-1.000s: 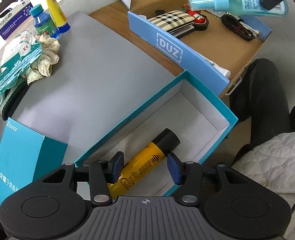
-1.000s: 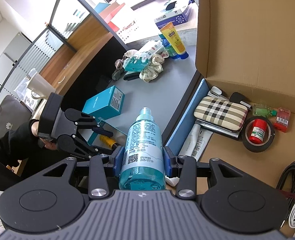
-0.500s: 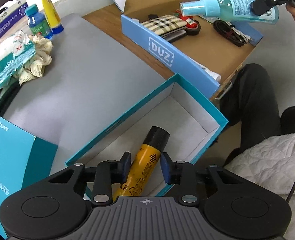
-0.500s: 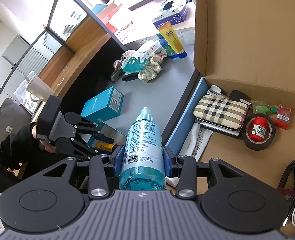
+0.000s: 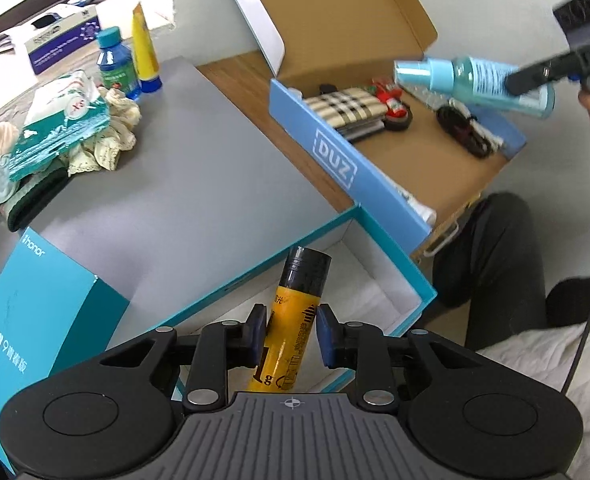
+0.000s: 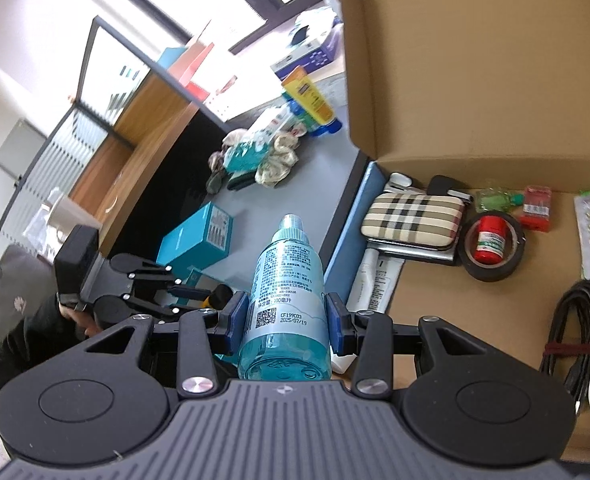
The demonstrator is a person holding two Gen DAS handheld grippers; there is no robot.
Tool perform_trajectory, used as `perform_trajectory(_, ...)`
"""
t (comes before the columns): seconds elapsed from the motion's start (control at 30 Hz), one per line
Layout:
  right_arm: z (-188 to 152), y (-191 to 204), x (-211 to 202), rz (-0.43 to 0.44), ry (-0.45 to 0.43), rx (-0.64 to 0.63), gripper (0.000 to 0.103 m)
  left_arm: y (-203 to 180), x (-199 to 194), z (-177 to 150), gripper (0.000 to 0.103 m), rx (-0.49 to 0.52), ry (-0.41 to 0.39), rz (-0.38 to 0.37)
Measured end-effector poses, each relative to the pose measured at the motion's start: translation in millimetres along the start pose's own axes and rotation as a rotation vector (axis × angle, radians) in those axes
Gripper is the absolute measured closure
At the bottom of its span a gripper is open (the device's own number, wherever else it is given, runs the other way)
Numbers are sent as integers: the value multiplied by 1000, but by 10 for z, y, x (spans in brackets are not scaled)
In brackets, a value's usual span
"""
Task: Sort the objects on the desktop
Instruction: 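Lift the glue stick with the left gripper while the right gripper lowers the spray bottle into the cardboard box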
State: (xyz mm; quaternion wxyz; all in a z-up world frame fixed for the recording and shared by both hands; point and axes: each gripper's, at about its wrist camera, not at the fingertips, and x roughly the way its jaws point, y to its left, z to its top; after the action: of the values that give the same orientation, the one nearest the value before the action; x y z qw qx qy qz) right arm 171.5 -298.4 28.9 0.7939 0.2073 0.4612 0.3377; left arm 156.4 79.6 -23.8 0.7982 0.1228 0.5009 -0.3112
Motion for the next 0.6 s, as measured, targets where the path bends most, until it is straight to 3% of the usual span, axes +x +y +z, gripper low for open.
perform_trajectory(0.23,-179,-216,51,-80,-77,109,56,89,-107,-13,76,-113,-99,-45)
perform_trajectory(0.6,-578,-469,620,-272,-185,270,56,136,-161,-94,77,-183,-165,-88)
